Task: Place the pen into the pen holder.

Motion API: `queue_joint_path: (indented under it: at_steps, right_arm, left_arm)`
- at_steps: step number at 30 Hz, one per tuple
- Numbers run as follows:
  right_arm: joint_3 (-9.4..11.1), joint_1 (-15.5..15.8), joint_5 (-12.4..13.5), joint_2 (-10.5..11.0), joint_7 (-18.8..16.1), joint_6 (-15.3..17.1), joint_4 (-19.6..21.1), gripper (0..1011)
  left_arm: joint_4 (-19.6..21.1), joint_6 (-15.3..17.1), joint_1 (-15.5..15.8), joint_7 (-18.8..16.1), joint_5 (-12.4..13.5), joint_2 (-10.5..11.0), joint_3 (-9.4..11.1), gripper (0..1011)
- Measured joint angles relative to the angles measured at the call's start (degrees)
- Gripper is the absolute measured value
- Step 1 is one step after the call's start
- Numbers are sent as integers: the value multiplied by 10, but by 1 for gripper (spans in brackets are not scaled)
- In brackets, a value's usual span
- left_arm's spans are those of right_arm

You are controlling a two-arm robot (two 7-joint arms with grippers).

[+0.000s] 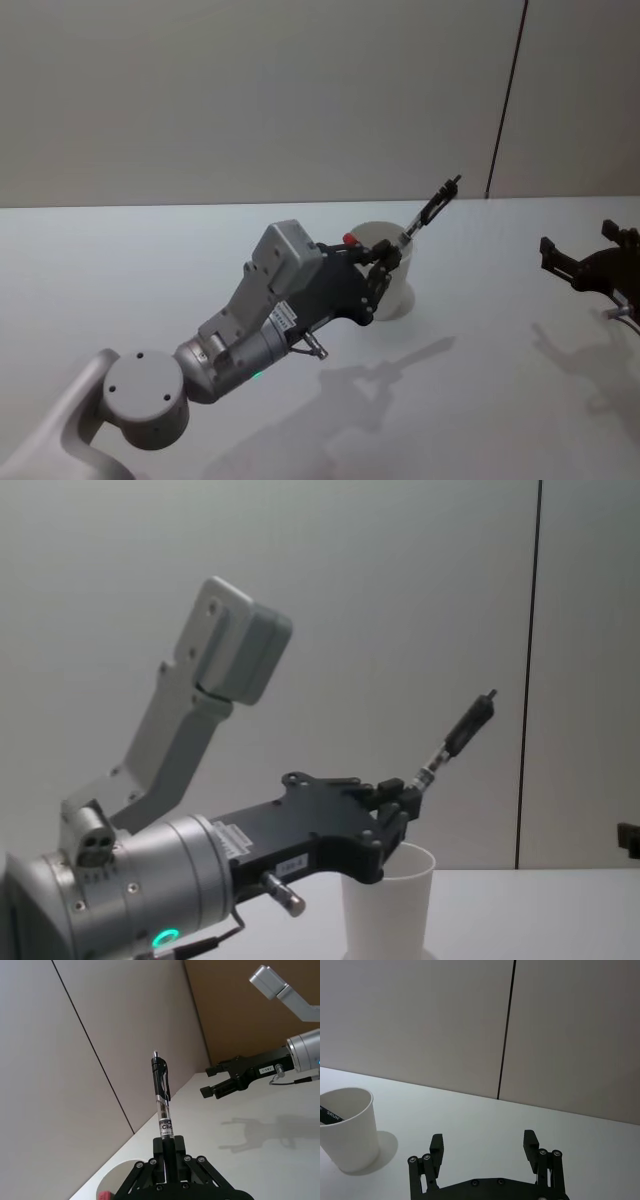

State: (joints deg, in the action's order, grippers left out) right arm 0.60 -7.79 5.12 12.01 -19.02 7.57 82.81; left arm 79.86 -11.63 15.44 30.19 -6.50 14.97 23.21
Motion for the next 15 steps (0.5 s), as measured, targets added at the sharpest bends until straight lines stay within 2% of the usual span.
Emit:
queue_joint_path:
  at_steps: [15]
  right_arm:
    - [0, 0, 0, 0, 0, 0, 0, 1001]
  left_arm:
    - [-25, -8, 17, 18, 2, -19, 11, 136]
